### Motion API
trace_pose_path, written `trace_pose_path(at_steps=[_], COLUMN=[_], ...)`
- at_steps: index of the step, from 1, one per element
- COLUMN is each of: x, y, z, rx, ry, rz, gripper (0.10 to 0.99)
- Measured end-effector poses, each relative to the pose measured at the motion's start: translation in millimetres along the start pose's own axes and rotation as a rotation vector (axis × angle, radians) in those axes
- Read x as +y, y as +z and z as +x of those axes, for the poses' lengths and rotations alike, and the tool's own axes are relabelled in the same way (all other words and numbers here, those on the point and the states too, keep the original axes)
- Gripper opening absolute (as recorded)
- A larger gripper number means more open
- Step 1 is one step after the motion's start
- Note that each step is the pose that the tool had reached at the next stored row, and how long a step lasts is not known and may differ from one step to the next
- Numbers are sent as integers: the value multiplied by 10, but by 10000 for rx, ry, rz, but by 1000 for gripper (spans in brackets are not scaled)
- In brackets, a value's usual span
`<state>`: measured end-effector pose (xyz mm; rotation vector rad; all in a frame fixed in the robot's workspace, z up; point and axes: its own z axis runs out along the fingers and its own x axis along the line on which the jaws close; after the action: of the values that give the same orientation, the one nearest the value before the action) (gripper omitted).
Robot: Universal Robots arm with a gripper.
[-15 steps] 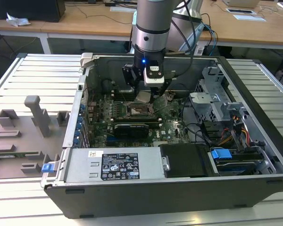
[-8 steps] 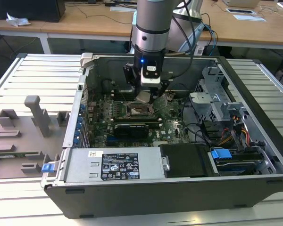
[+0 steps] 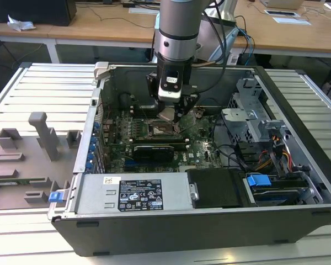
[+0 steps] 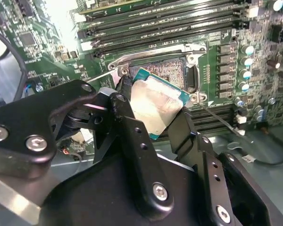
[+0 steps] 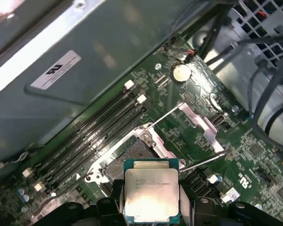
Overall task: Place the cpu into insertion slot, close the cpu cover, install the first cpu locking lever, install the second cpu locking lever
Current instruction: 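Place the cpu into insertion slot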
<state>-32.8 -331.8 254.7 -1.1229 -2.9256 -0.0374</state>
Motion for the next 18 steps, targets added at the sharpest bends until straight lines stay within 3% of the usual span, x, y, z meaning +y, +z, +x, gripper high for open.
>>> trace_pose_path(at_steps=[5,8,18], x=[0,3,4], y=[1,0,4], z=[0,-4,-4], rx=[-30,-126,-166], ry=[772,1409,2687], rz=[4,80,89], gripper=[545,545,545])
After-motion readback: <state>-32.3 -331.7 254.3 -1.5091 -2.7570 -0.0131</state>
